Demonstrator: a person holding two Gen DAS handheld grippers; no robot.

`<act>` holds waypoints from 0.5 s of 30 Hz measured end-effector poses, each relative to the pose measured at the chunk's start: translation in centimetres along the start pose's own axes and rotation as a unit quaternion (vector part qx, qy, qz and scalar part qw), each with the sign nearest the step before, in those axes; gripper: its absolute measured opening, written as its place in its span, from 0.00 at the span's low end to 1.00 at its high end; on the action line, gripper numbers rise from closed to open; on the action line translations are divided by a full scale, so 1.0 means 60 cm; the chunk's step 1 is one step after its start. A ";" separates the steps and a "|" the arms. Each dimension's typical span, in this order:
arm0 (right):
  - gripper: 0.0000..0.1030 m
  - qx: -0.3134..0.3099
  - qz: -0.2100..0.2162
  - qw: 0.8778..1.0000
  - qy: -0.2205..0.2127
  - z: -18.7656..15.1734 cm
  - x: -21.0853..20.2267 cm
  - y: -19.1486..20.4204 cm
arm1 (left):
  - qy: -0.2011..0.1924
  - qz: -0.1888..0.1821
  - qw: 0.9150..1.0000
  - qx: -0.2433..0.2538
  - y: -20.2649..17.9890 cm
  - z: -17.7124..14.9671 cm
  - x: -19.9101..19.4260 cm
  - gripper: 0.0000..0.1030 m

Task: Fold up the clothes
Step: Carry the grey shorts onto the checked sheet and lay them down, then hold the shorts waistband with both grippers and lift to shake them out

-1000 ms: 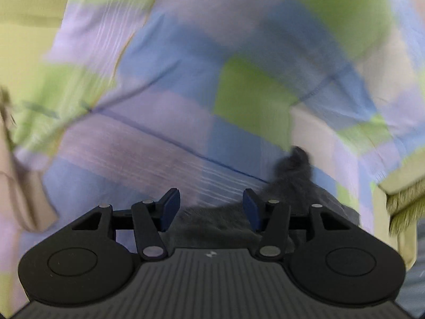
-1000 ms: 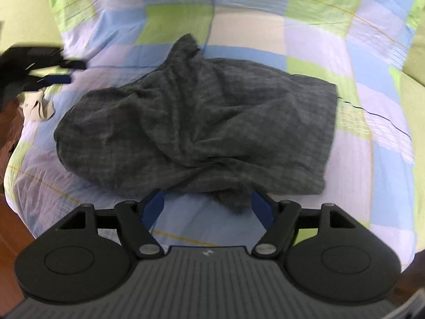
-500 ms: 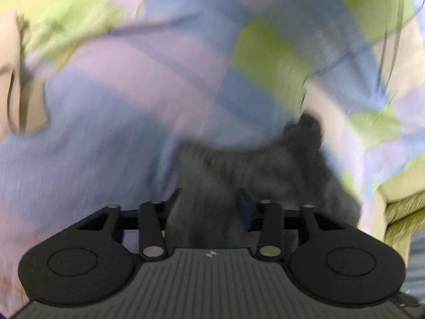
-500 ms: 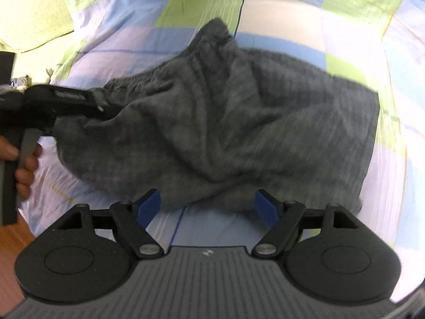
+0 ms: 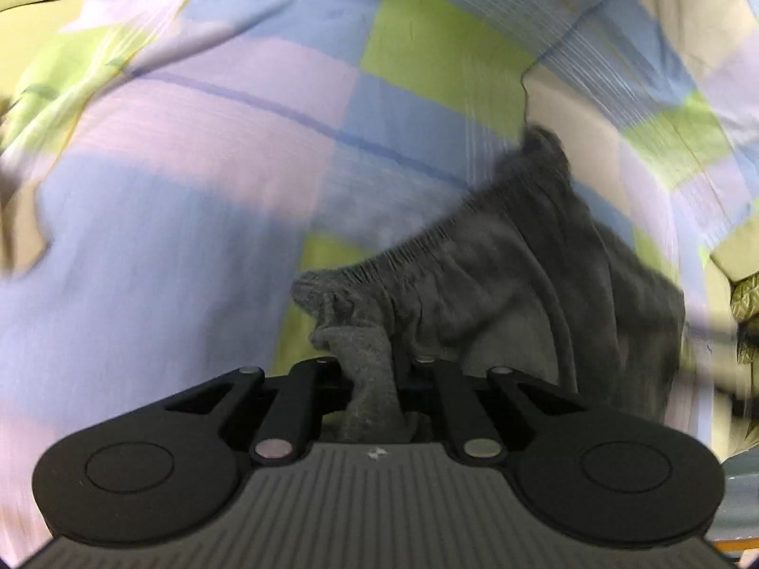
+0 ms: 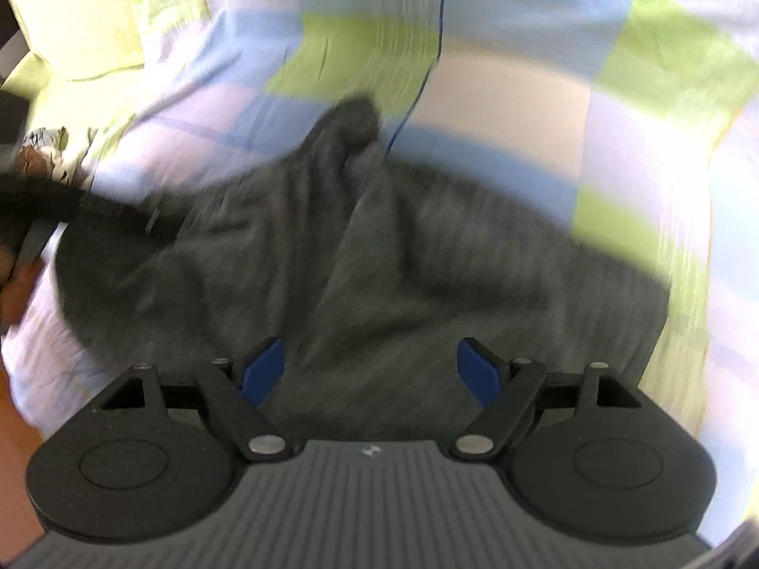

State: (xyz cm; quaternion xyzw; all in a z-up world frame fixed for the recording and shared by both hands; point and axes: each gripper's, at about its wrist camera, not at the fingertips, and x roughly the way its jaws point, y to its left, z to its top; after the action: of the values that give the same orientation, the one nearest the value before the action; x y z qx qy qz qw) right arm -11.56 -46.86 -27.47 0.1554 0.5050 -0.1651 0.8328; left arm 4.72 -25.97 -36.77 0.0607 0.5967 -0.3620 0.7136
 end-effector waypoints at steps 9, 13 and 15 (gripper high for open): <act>0.65 -0.120 0.095 0.988 -0.034 0.146 0.072 -0.021 | -0.010 0.058 0.994 -0.092 0.062 -0.133 -0.092 0.07; 0.64 -0.251 0.166 0.953 -0.030 0.179 0.117 0.046 | -0.019 0.065 0.990 -0.120 0.049 -0.131 -0.068 0.08; 0.63 -0.309 0.206 0.929 -0.019 0.200 0.141 0.072 | -0.025 0.063 0.989 -0.135 0.050 -0.132 -0.059 0.09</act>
State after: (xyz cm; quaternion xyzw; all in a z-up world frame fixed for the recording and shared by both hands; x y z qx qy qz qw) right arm 3.47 -49.10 -29.30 -0.0119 0.4724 0.1707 0.8646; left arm 0.02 -18.11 -36.88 -0.0074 0.6166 -0.2338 0.7517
